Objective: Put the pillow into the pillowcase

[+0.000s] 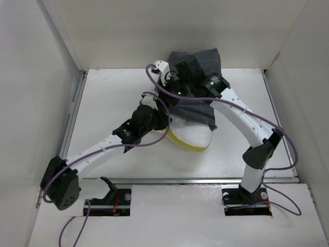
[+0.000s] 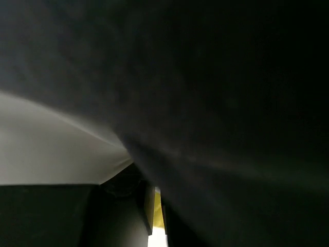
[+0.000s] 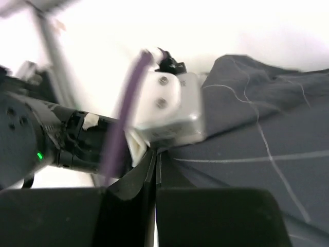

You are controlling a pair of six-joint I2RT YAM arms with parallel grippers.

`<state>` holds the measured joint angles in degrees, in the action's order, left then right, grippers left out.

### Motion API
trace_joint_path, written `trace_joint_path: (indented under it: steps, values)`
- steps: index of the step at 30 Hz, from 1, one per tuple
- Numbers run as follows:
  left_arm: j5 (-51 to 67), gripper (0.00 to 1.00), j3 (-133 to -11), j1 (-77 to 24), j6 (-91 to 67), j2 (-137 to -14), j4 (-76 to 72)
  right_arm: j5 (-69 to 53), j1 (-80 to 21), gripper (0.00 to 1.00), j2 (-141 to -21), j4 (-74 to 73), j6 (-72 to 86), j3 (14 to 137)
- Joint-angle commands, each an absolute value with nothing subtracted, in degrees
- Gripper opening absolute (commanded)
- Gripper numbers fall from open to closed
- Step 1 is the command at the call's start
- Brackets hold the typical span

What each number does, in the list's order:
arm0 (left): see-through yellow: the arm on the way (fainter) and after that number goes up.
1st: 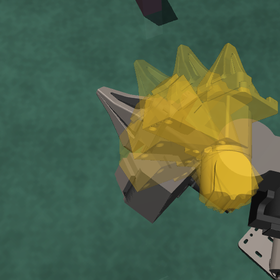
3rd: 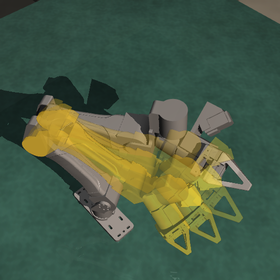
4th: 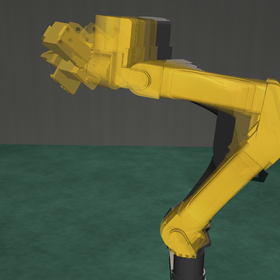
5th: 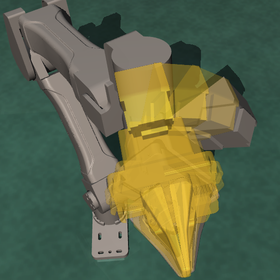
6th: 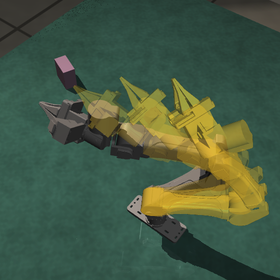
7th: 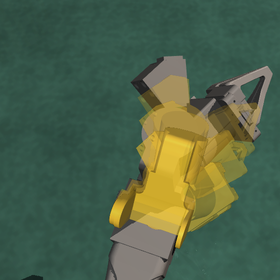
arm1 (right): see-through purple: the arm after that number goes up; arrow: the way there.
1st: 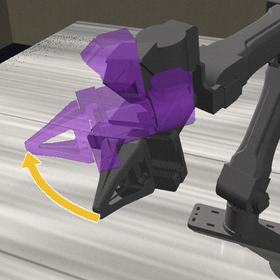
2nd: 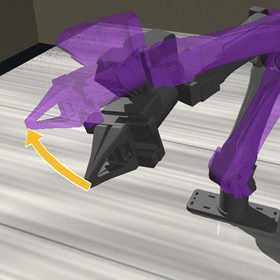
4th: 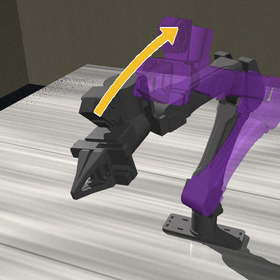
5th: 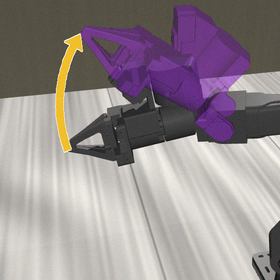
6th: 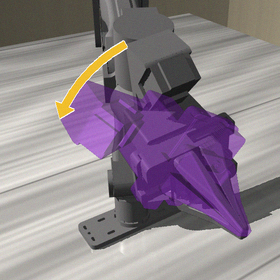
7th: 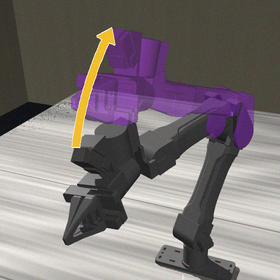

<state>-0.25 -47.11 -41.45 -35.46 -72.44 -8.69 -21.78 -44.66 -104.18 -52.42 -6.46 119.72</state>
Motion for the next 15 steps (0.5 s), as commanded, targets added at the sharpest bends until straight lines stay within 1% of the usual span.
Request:
trace_joint_path:
  steps: [1,2,3,4,6,7,9,10,11,12,13,14,15]
  values:
    - [-10.3,0.00,-52.0,-41.5,-36.5,-66.6,-22.1,-41.5,-47.0,0.00,-100.3,-52.3,-6.2,125.2]
    - [-11.7,0.00,-52.0,-41.5,-38.6,-65.6,-22.1,-38.9,-47.0,0.00,-100.3,-52.8,-4.9,125.2]
    - [-13.8,0.00,-50.4,-41.5,-39.1,-64.9,-22.1,-31.2,-47.0,0.00,-100.3,-53.3,-3.9,124.3]
    - [-13.8,0.00,-49.6,-41.5,-39.1,-64.2,-22.1,-27.9,-47.0,0.00,-100.3,-53.3,-2.9,123.2]
    - [-20.3,0.00,-47.0,-41.5,-40.9,-62.1,-20.0,-23.0,-45.1,0.00,-100.3,-53.3,-0.4,120.3]
    - [-22.7,0.00,-45.9,-41.5,-41.6,-61.3,-17.8,-19.5,-42.7,0.01,-100.3,-53.3,0.6,118.2]
    - [-27.5,0.00,-43.7,-41.5,-41.6,-60.1,-15.6,-16.5,-40.3,0.09,-98.5,-52.7,3.5,111.3]
    - [-28.8,0.00,-41.7,-41.5,-42.5,-59.3,-11.7,-15.0,-39.2,0.25,-97.6,-52.0,4.6,108.5]
    - [-29.9,0.00,-40.4,-41.5,-43.2,-59.3,-9.8,-7.1,-38.5,0.32,-96.7,-51.9,5.9,104.0]
    - [-31.8,0.00,-39.1,-41.5,-44.2,-58.6,-7.8,-2.3,-38.5,0.36,-94.4,-51.2,6.8,102.1]
    - [-31.8,0.00,-36.2,-41.5,-45.8,-57.8,-6.1,2.0,-38.5,0.48,-93.2,-51.2,6.8,100.3]
    - [-31.8,0.00,-34.7,-41.5,-48.1,-57.8,-4.5,7.4,-38.5,0.53,-92.0,-51.2,6.8,97.8]
    - [-30.8,0.00,-33.4,-41.5,-48.9,-56.9,-4.5,8.3,-38.5,0.57,-89.9,-50.1,6.8,96.8]
